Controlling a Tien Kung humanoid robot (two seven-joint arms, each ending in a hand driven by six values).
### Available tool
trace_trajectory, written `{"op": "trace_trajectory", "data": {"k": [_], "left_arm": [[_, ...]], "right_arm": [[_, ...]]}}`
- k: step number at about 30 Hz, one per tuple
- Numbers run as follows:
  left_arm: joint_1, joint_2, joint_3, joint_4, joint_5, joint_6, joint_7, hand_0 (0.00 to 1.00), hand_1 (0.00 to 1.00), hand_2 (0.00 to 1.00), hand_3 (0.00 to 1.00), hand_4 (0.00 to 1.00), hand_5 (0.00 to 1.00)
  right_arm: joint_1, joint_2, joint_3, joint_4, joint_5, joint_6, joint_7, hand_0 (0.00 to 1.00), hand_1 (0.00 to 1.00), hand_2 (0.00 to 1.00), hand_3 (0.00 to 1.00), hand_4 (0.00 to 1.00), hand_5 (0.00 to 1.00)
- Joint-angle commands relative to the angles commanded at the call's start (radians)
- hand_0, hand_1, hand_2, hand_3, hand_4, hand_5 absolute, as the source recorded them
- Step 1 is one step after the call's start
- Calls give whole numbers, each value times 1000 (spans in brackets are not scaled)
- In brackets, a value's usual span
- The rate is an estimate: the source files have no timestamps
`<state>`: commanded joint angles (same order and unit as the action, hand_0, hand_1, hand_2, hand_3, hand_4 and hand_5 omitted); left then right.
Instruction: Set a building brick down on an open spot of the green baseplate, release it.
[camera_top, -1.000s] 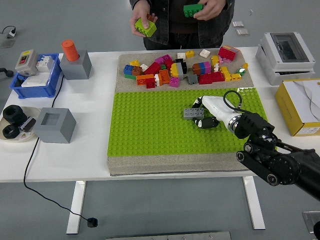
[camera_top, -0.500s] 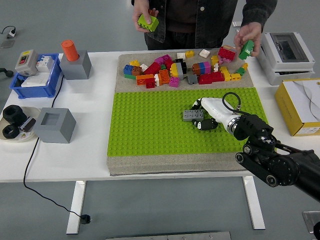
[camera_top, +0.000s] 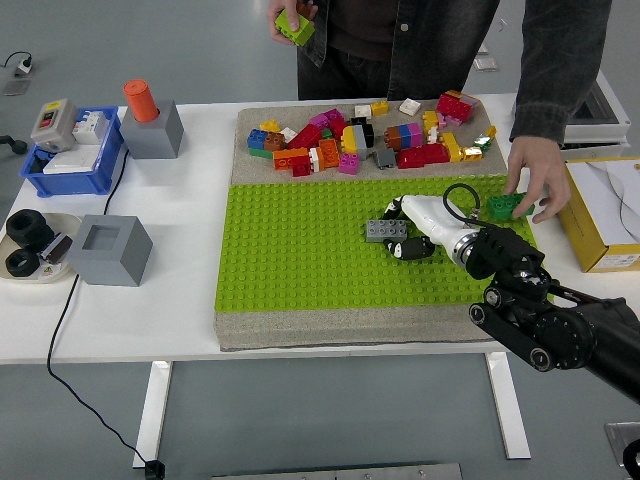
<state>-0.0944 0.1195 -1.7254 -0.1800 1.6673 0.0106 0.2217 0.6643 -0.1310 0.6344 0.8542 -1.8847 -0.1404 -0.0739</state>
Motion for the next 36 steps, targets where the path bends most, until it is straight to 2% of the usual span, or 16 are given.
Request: {"op": "trace_trajectory", "data": {"k": [17, 36], "left_arm": [[2, 0, 1, 0, 0, -1, 0, 656, 644, 660, 672, 709, 227], [4, 0, 5, 0, -1, -2, -1, 657, 644, 657, 671, 709, 224]], "right_arm": [[2, -5, -14, 22, 13, 3, -7, 675, 717, 738, 642, 652, 219], [2, -6, -11, 19, 19, 2, -7, 678, 722, 741, 641, 678, 195]]}}
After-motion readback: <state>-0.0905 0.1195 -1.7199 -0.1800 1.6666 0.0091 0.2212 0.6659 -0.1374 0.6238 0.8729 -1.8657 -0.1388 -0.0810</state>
